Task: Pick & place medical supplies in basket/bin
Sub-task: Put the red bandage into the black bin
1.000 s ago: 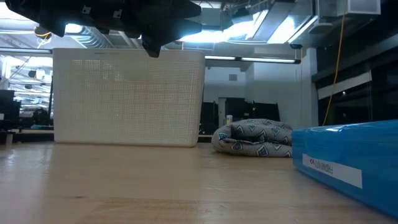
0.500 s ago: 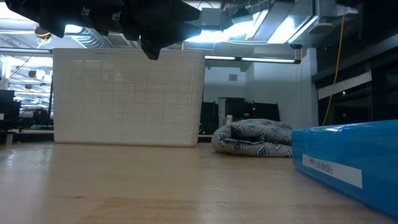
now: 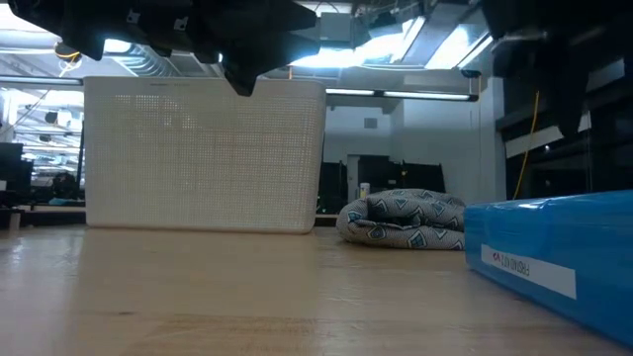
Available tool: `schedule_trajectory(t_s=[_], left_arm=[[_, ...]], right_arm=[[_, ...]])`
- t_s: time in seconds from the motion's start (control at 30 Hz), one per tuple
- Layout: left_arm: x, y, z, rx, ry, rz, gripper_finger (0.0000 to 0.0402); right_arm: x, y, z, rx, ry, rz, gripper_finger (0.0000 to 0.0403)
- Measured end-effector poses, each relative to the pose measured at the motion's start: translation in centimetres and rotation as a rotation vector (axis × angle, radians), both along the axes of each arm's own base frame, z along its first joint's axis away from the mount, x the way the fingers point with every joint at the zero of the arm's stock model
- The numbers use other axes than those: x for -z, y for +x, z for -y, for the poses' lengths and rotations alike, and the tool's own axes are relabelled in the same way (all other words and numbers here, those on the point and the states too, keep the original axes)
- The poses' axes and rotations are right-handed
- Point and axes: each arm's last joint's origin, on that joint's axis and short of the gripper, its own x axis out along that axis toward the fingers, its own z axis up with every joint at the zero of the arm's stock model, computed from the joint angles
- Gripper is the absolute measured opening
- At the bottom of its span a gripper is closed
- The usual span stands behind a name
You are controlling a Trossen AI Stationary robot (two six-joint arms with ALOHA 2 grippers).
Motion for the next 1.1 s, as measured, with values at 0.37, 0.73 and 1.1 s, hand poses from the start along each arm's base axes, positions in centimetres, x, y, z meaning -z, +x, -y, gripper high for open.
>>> schedule_trajectory(t_s=[0.37, 0.73, 1.1], left_arm=[[0.0, 0.0, 0.1, 0.011, -0.004, -0.003, 0.0168], [0.0, 0.0, 0.1, 0.020, -0.012, -0.004, 0.0168], [0.0, 0.0, 0.1, 0.020, -0.010, -0.005, 0.0169]], right_arm=[[3.1, 1.8, 1.2, -0.036, -0.083, -0.129, 0.0293], [6.5, 0.6, 2.4, 0.014, -0.039, -0.243, 0.0293], [9.0, 0.4, 2.5, 0.026, 0.026, -0.169, 0.0293]])
